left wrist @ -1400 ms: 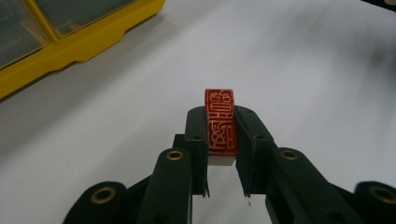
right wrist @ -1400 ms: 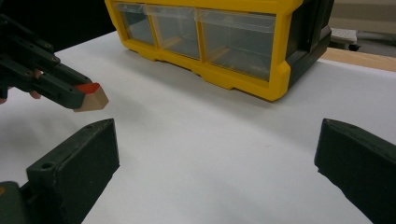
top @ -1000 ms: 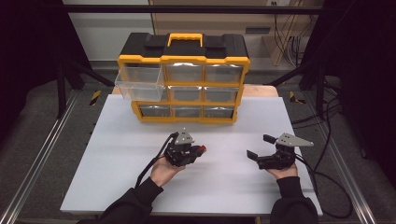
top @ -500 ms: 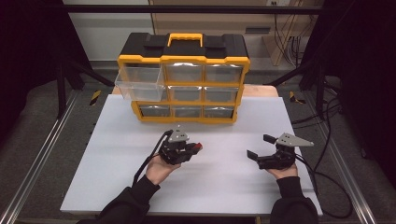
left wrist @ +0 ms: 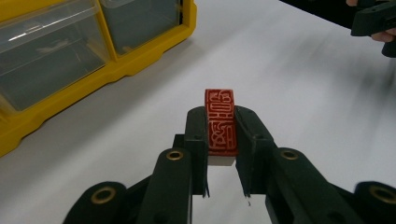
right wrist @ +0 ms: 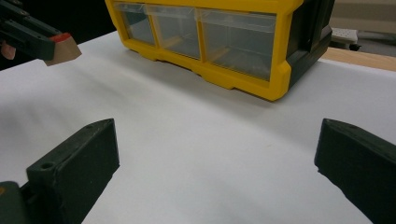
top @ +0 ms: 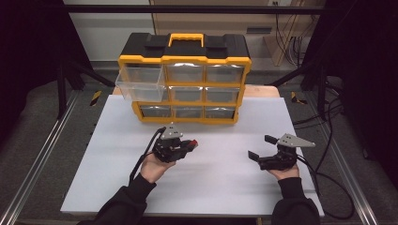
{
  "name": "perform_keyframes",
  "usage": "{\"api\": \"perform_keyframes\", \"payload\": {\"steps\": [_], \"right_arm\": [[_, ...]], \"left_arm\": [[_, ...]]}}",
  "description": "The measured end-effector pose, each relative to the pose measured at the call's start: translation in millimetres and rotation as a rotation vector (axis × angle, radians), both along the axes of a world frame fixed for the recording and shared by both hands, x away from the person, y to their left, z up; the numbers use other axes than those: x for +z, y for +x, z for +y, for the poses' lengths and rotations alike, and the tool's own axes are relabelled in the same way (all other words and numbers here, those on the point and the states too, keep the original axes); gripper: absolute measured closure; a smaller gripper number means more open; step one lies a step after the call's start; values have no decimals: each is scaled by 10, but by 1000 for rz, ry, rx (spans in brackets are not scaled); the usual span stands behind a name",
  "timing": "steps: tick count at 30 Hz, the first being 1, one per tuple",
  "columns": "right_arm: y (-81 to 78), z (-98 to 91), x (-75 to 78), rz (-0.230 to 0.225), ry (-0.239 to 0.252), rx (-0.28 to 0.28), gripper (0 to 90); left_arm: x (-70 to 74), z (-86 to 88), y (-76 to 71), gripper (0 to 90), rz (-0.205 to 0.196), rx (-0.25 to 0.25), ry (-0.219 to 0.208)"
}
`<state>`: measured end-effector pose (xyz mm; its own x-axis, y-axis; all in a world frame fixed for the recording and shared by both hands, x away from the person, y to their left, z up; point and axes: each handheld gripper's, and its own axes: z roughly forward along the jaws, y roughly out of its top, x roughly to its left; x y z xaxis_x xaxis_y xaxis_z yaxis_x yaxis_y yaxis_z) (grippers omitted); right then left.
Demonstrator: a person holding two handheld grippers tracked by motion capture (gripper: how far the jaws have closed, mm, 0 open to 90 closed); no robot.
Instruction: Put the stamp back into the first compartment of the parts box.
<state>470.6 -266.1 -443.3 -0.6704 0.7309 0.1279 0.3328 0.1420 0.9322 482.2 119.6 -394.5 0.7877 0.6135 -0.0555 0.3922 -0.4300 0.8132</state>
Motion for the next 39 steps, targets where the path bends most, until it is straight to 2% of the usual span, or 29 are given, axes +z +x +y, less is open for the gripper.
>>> {"api": "perform_keyframes", "payload": {"steps": [26,39], "right_arm": [[-1,-6,3,0,1,-1,3],[2,-1,-2,2,-2,1,3]], "left_arm": [[248,418,45,761,-27,83,-52],[365,583,44,761,-57,129,-56]]}}
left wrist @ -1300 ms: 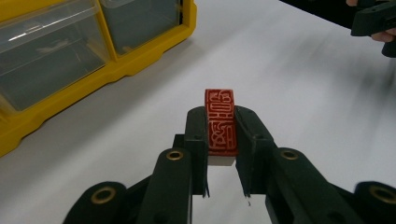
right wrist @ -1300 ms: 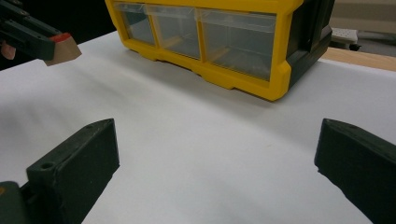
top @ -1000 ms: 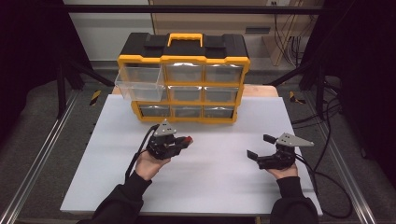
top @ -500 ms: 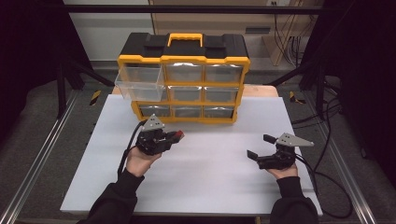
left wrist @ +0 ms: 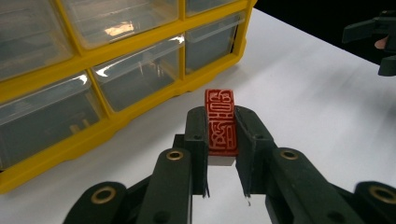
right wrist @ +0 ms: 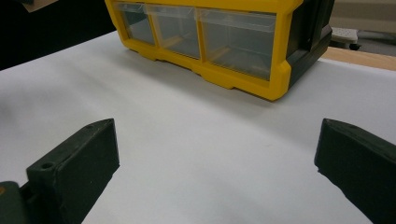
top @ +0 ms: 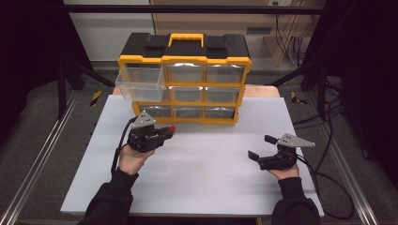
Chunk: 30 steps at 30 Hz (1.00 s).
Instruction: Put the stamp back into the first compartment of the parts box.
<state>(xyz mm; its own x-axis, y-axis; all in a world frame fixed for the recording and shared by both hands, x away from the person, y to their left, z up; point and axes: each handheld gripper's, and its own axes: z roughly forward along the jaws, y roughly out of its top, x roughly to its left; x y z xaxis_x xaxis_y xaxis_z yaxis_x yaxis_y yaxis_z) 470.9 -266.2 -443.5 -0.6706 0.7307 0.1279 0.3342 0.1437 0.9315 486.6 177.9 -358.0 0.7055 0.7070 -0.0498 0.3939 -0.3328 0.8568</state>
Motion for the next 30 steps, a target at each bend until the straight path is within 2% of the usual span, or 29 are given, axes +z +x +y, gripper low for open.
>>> {"api": "perform_keyframes", "payload": {"steps": [10,16,30], "right_arm": [[0,-3,2,-2,0,-1,3],[0,0,0,0,-1,-1,3],[0,5,-2,0,-1,-3,3]], "left_arm": [[86,103,-11,761,-16,21,-12],[118,133,-11,761,-19,27,8],[239,215,-20,761,-29,46,20]]}}
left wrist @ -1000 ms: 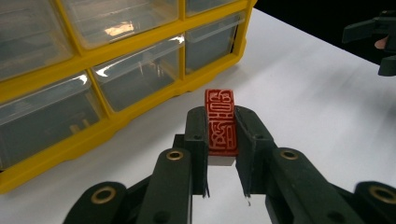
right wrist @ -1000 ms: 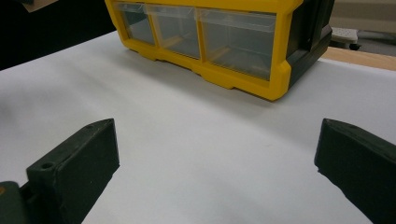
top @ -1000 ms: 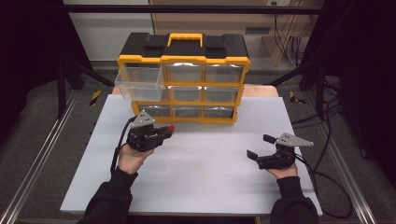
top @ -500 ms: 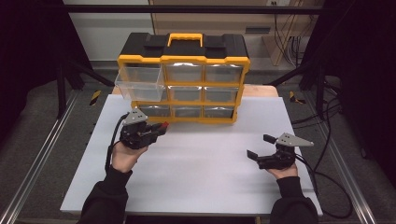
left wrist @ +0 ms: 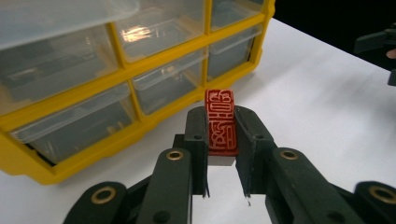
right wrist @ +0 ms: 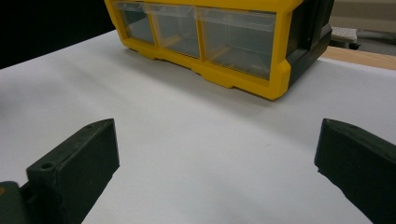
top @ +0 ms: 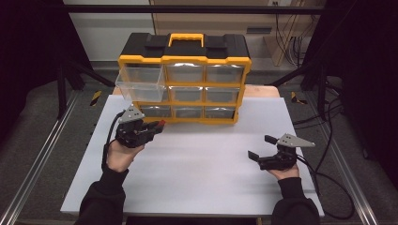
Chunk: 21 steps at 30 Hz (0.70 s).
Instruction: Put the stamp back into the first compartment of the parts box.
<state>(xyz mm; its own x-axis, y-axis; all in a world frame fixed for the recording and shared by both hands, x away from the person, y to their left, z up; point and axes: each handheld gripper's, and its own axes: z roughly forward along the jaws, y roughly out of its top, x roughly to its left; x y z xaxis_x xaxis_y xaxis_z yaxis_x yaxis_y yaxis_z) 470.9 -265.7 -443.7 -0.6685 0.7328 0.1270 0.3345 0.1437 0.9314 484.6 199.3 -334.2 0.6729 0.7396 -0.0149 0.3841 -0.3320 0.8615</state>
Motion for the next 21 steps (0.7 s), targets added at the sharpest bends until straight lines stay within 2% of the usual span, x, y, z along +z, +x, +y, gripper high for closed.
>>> {"api": "perform_keyframes", "payload": {"steps": [8,21], "right_arm": [[0,-3,1,0,-2,-1,3],[-3,-1,3,0,1,-1,3]], "left_arm": [[77,67,2,761,-10,4,-14],[300,181,-15,761,-35,-4,-15]]}}
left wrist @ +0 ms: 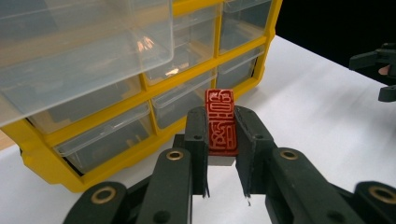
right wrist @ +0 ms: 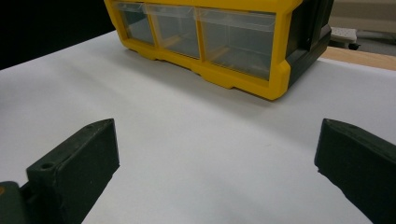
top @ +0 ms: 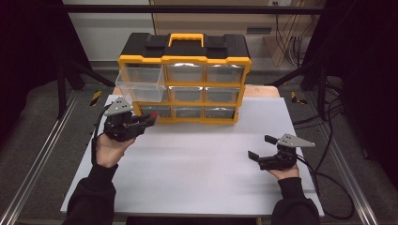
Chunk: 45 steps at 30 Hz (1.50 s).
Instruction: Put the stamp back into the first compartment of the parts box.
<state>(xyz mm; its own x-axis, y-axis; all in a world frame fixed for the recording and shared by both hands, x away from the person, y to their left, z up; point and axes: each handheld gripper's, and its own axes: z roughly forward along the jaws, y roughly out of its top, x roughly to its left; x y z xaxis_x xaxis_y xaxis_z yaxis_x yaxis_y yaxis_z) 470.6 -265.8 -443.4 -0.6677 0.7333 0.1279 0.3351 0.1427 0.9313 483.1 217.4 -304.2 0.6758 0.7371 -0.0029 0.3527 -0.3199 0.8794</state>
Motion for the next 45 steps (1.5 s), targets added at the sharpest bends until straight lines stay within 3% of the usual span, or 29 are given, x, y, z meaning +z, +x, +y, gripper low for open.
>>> {"api": "perform_keyframes", "payload": {"steps": [16,45], "right_arm": [[1,1,0,1,-1,1,3],[0,-3,4,-1,1,0,3]], "left_arm": [[237,2,-9,761,-31,-3,25],[644,107,-32,761,-83,20,12]]}}
